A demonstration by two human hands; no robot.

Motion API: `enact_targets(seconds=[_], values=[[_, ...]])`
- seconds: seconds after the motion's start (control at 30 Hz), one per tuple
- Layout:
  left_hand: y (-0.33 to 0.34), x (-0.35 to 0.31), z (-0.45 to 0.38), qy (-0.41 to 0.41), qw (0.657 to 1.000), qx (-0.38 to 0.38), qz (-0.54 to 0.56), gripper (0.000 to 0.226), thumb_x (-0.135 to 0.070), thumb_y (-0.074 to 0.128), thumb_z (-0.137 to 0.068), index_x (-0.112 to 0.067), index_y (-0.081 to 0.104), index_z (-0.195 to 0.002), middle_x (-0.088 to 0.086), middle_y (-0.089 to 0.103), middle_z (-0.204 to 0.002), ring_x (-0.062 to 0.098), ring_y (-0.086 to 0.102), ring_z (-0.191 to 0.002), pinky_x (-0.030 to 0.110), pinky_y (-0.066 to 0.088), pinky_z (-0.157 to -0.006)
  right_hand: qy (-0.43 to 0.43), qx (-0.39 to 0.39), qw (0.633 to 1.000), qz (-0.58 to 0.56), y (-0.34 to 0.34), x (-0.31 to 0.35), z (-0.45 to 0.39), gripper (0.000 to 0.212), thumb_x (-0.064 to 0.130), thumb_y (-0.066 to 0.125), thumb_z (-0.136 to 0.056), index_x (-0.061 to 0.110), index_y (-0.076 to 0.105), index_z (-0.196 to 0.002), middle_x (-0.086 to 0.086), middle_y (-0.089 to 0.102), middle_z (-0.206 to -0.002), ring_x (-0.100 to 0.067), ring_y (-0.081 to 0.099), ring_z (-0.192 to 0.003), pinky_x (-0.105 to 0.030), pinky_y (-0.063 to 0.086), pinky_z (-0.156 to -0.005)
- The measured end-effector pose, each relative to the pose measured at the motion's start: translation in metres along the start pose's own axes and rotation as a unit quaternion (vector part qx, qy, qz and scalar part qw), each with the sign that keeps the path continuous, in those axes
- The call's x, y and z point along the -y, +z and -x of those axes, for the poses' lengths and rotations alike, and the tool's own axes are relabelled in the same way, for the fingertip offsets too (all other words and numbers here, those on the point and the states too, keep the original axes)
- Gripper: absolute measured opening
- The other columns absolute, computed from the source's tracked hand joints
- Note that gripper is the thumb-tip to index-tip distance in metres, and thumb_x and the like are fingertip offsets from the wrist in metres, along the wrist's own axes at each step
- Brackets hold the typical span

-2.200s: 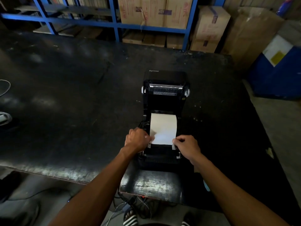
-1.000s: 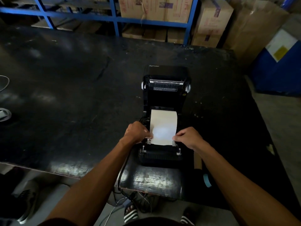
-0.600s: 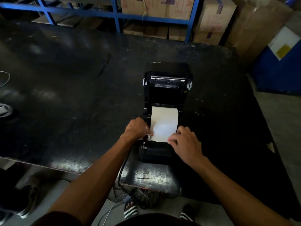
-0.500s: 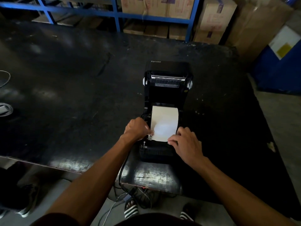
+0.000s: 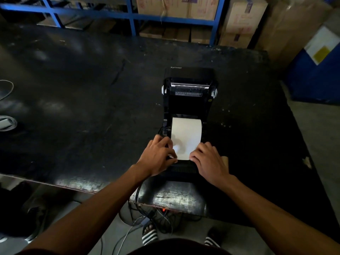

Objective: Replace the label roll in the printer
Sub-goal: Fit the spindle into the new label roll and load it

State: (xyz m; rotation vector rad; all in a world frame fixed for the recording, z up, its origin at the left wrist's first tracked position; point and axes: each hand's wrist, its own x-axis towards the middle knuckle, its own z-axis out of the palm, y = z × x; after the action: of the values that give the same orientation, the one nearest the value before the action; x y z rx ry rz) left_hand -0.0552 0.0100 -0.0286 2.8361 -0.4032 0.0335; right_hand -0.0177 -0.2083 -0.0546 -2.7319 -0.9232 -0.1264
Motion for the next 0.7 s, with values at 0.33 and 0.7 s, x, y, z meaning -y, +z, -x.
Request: enact_targets(seconds=[0.33, 0.7], values=[[0.003, -0.002, 0.017, 0.056, 0.996, 0.028, 0.057, 0.024, -0.047, 0.070, -0.081, -0.030, 0.066, -0.098, -0.013, 0.064, -0.102, 0.014, 0.048, -0.102, 0.028, 0.032, -0.080, -0.034, 0.027, 0.996, -0.077, -0.009, 0.005, 0.020, 0.012, 0.021, 0.048, -0.095, 0.021, 0.055, -0.085, 0.007, 0.054, -0.091, -0.015, 0.040, -0.087, -0.029, 0.026, -0.074], [0.004, -0.003, 0.025, 0.075, 0.991, 0.034, 0.106, 0.015, -0.024, 0.057, -0.096, -0.016, 0.068, -0.102, 0.004, 0.065, -0.102, 0.021, 0.055, -0.105, 0.022, 0.035, -0.085, -0.009, 0.013, 0.988, -0.153, -0.004, 0.006, 0.028, 0.008, 0.034, 0.059, -0.090, 0.027, 0.059, -0.087, 0.016, 0.053, -0.086, -0.004, 0.037, -0.086, -0.028, 0.020, -0.074]])
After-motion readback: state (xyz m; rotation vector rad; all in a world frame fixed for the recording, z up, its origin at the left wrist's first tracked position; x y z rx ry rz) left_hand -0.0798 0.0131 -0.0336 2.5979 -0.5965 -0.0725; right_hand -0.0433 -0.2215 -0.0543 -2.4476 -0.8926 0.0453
